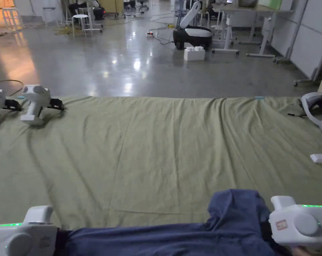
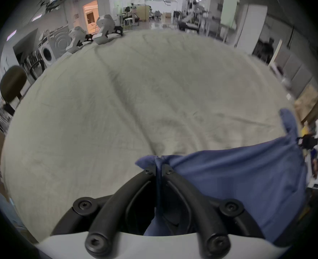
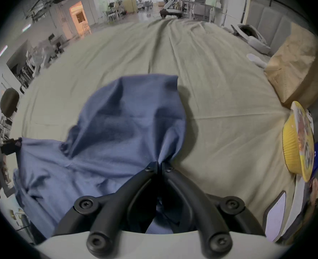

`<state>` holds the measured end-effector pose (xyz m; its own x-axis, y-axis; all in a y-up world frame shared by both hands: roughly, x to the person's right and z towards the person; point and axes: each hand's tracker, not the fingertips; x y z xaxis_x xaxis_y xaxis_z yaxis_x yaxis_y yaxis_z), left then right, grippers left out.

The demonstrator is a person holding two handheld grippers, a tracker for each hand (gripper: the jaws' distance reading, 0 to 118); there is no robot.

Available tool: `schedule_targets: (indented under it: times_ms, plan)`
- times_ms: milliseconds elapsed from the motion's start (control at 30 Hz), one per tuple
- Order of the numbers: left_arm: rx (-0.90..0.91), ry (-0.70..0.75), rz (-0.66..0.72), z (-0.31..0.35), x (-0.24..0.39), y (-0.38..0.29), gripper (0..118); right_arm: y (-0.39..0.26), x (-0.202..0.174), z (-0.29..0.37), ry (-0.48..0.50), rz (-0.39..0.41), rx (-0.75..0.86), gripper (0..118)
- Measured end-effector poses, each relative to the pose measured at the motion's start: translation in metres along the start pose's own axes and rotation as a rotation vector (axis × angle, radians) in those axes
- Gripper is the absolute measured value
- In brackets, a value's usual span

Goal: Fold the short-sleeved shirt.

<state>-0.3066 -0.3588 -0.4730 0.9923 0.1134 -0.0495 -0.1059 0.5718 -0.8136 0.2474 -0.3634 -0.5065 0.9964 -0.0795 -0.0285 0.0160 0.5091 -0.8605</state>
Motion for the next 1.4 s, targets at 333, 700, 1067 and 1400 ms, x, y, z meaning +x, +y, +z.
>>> schedule_targets:
  times_ms: [333,700,1067,1400]
  plan:
    - [0.133,-0.158,0.036,0.172,-0.039,-0.132,6,-0.138,0.028,0.176,0.068,-0.052,0.192,5]
    - [0.082,-0.097,0.045,0.148,-0.037,-0.196,96,-0.239,0.009,0.157,0.031,-0.058,0.116,52]
    - [0.682,-0.069,-0.069,0.332,0.006,-0.181,112,-0.239,-0.005,0.283,0.062,-0.063,0.635,100]
    - [0.934,-0.104,-0.266,0.443,0.094,-0.204,48,-0.238,-0.103,0.388,-0.024,0.174,1.042,25]
